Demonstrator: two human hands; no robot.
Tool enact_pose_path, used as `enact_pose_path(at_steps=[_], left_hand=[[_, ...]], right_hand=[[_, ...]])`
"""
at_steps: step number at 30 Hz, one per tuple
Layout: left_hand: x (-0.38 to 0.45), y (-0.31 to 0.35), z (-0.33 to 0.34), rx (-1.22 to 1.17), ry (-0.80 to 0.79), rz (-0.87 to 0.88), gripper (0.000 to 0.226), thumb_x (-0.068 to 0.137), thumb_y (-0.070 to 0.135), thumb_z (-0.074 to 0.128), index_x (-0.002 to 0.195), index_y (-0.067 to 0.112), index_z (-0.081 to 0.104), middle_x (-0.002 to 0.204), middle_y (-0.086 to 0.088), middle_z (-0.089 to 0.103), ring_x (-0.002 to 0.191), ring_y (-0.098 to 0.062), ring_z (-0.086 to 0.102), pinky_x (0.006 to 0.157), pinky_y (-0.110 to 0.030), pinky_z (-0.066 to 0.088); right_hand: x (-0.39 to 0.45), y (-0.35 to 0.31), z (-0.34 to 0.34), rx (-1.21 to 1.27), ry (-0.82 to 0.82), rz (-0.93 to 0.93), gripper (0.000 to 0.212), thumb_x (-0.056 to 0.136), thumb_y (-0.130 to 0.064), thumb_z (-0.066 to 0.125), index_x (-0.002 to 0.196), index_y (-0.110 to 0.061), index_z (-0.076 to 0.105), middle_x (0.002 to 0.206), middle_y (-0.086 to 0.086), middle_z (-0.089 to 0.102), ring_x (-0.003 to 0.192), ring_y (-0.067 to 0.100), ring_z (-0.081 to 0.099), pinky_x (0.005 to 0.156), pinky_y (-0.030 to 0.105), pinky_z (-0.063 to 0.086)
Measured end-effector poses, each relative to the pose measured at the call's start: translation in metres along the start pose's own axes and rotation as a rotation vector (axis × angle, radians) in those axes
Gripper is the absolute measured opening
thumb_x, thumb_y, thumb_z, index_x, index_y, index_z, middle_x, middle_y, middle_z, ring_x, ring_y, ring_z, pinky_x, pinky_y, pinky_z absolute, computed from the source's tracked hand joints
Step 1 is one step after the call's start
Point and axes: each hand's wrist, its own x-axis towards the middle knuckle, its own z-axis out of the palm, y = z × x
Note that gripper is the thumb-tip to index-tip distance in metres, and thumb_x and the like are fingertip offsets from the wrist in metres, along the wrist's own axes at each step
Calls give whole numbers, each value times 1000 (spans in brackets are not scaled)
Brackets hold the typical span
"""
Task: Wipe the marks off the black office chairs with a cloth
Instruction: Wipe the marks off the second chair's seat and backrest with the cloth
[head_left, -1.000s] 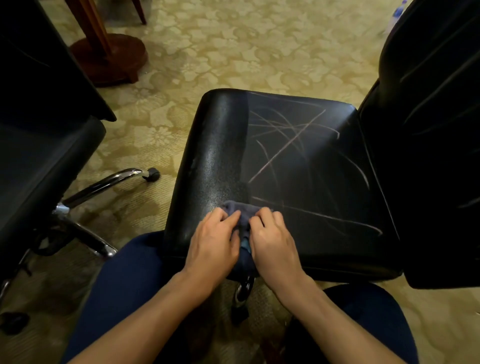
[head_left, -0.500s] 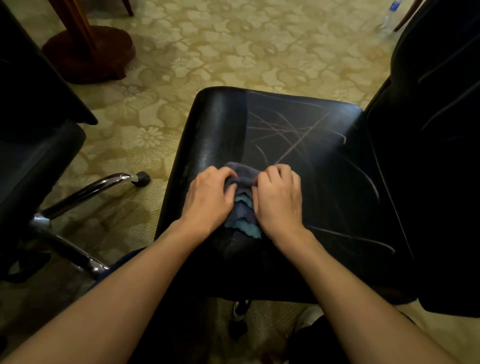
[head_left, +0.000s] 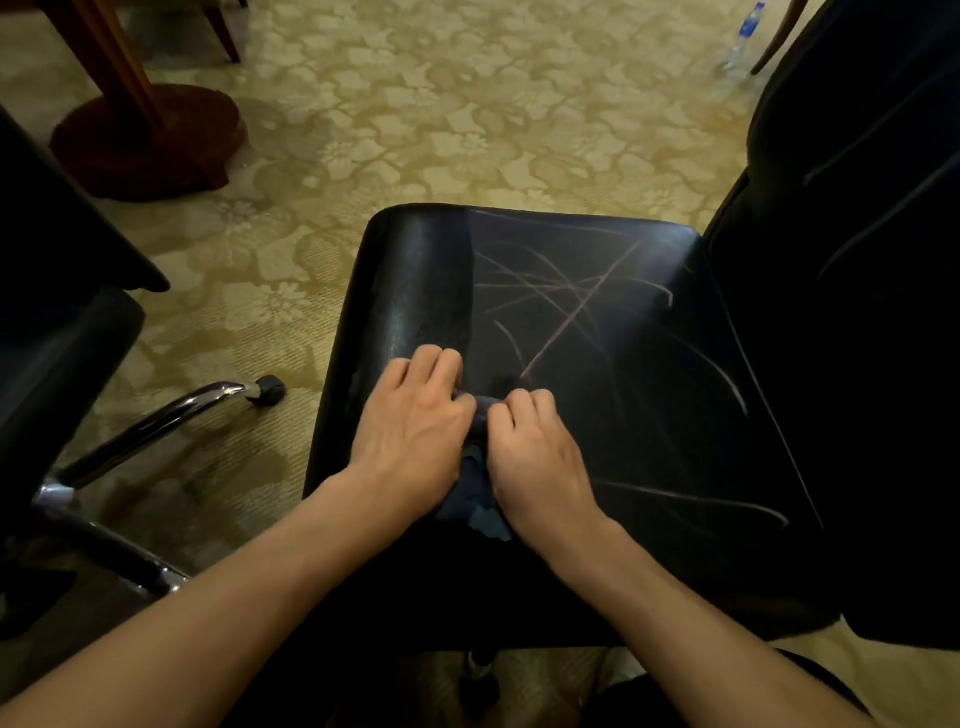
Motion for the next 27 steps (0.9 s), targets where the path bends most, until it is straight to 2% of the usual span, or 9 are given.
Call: enact_pose_path(at_steps=[5, 7, 8, 11, 13, 17, 22, 25, 27], left_hand=[[31, -14, 21, -9, 142, -23, 7, 77, 22, 60, 79, 17, 64, 94, -4, 58, 91, -28, 55, 73, -38, 33], [61, -27, 28, 45, 183, -51, 6, 75, 20, 65, 78, 14, 65, 93, -5, 59, 90, -30, 54, 72, -40, 33], [79, -35, 30, 78, 180, -63, 7, 74, 19, 67, 77, 13, 65, 91, -6, 59, 89, -31, 54, 71, -40, 32], [123, -55, 35, 173, 142, -38, 6, 76, 20, 68, 78, 15, 65, 86, -3, 59, 87, -30, 54, 70, -39, 31], [140, -62, 32, 213, 78, 2, 7, 81, 21, 62, 85, 16, 65, 90, -1, 60, 94, -29, 53, 76, -39, 33], [145, -62, 16, 228, -102, -14, 23, 92, 34, 54, 107, 19, 61, 110, -1, 60, 110, -26, 52, 93, -40, 32], [113, -64, 9, 39, -107, -87, 29, 91, 45, 53, 113, 31, 66, 115, 5, 60, 111, -21, 51, 90, -38, 33], [108, -60, 6, -49, -87, -123, 27, 94, 39, 53, 115, 33, 68, 116, 7, 62, 111, -21, 52, 89, -38, 33], [112, -58, 7, -11, -109, -109, 24, 93, 34, 54, 114, 31, 66, 114, 6, 61, 110, -22, 53, 87, -37, 34]], right_hand=[[37, 21, 7, -22, 73, -78, 3, 79, -7, 55, 80, -7, 58, 80, 13, 55, 73, 30, 52, 60, 39, 48], [77, 34, 13, -98, 80, -102, 22, 74, -20, 40, 78, -7, 58, 79, 15, 57, 74, 34, 54, 61, 39, 45], [98, 40, 16, -158, 93, -82, 23, 74, -21, 40, 77, -8, 59, 78, 14, 59, 75, 34, 55, 61, 38, 44], [144, 54, 26, -319, 95, -38, 2, 73, -9, 64, 72, -9, 62, 75, 11, 64, 77, 34, 58, 63, 37, 42], [158, 58, 29, -360, 26, -22, 10, 70, -5, 70, 70, -9, 61, 73, 11, 64, 78, 34, 58, 64, 37, 41], [156, 56, 24, -342, 5, -40, 11, 67, -12, 69, 72, -10, 59, 72, 11, 62, 76, 33, 58, 64, 37, 41], [116, 49, 14, -205, -55, -75, 17, 76, -19, 63, 86, -6, 63, 84, 14, 62, 81, 34, 58, 66, 40, 45], [106, 52, 15, -135, -87, -64, 18, 89, -18, 61, 102, -6, 64, 100, 12, 62, 94, 31, 56, 77, 41, 48], [108, 51, 15, -74, -67, -35, 17, 89, -13, 62, 104, -5, 63, 101, 11, 62, 95, 31, 55, 77, 40, 47]])
